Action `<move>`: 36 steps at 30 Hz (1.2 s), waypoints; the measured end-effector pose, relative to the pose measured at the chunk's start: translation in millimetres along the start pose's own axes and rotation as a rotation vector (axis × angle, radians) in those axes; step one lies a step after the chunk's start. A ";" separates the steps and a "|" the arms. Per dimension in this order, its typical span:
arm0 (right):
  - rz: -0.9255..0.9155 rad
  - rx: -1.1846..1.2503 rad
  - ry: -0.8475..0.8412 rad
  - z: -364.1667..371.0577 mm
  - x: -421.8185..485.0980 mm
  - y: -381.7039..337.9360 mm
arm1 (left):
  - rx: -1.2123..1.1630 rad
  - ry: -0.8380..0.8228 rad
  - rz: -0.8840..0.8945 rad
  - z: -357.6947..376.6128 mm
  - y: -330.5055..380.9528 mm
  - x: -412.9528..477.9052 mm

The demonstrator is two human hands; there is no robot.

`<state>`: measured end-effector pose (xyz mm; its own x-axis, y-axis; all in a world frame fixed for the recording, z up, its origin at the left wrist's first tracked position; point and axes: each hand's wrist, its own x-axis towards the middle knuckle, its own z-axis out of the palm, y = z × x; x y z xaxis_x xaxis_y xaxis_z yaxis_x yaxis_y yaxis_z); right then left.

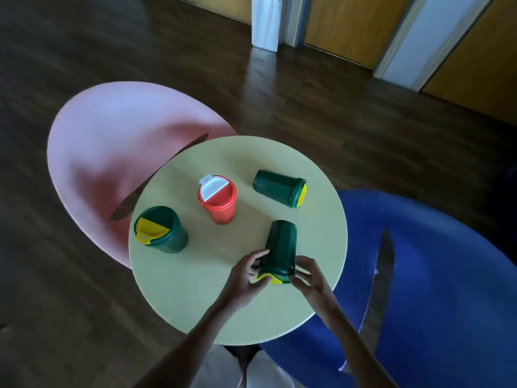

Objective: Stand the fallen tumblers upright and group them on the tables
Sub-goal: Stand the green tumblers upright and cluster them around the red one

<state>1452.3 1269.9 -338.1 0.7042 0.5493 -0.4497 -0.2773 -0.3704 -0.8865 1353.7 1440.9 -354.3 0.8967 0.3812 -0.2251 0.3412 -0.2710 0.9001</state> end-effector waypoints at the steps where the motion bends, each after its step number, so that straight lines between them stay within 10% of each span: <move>1: -0.004 0.036 0.007 2.1 -0.1 1.2 | -0.012 0.007 0.001 0.3 -0.4 1.1; 18: -0.108 -0.130 0.089 4.1 18.0 -55.5 | -0.107 0.195 0.013 -33.6 54.1 25.9; 36: 0.015 -0.215 0.196 -6.1 35.6 -73.7 | -0.016 -0.021 0.010 -45.5 72.1 72.5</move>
<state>1501.8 1312.2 -288.2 0.8199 0.3947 -0.4146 -0.1588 -0.5391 -0.8272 1430.5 1489.2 -288.7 0.9058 0.3596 -0.2239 0.3278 -0.2601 0.9082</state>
